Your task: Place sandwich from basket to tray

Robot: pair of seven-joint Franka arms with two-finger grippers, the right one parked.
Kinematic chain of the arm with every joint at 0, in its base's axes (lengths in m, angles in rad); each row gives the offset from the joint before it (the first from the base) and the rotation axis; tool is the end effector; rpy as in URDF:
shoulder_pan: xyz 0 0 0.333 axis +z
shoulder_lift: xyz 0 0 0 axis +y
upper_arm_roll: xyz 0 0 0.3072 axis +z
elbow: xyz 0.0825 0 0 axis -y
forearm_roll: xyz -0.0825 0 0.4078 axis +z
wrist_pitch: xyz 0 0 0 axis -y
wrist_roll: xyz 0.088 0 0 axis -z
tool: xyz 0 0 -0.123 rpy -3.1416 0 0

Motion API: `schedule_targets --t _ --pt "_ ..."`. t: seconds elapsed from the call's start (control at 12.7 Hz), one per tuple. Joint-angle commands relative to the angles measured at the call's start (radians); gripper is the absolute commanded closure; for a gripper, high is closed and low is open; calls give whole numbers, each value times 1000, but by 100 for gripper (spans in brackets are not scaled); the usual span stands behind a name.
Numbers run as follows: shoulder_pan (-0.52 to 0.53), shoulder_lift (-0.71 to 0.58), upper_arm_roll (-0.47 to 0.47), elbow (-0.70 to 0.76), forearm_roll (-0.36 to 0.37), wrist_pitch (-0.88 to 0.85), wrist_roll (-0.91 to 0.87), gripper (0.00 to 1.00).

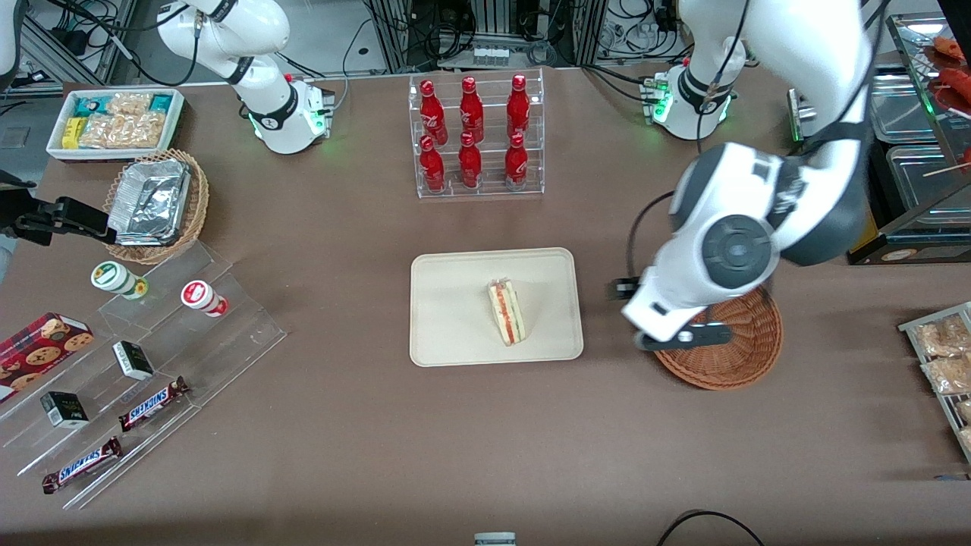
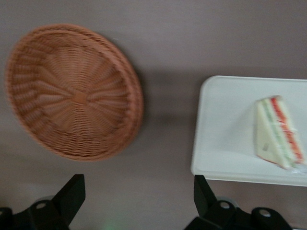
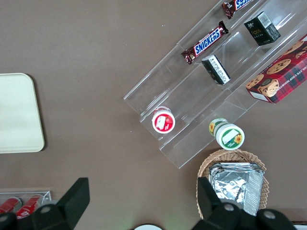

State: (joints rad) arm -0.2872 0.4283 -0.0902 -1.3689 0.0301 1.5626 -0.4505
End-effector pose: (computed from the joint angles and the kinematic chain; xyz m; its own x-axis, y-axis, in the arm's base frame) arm 0.6325 -0.2370 0.4278 0.9740 0.0818 -0.2113 0.0632 -0.9936 -0.0932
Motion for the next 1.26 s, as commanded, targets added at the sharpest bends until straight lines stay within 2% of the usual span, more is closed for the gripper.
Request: schedule_targets --t 0.0,0.39,0.79,1.03,1.18 --pt "78 -86 -11 -96 34 5 80 0" --pt "175 -203 -11 -173 22 1 246 0" --pt "281 -327 -17 -183 -73 -91 371 0" --pt "329 -394 -19 -179 -75 -183 505 0" --pt "330 -413 -19 -177 -62 -190 509 0"
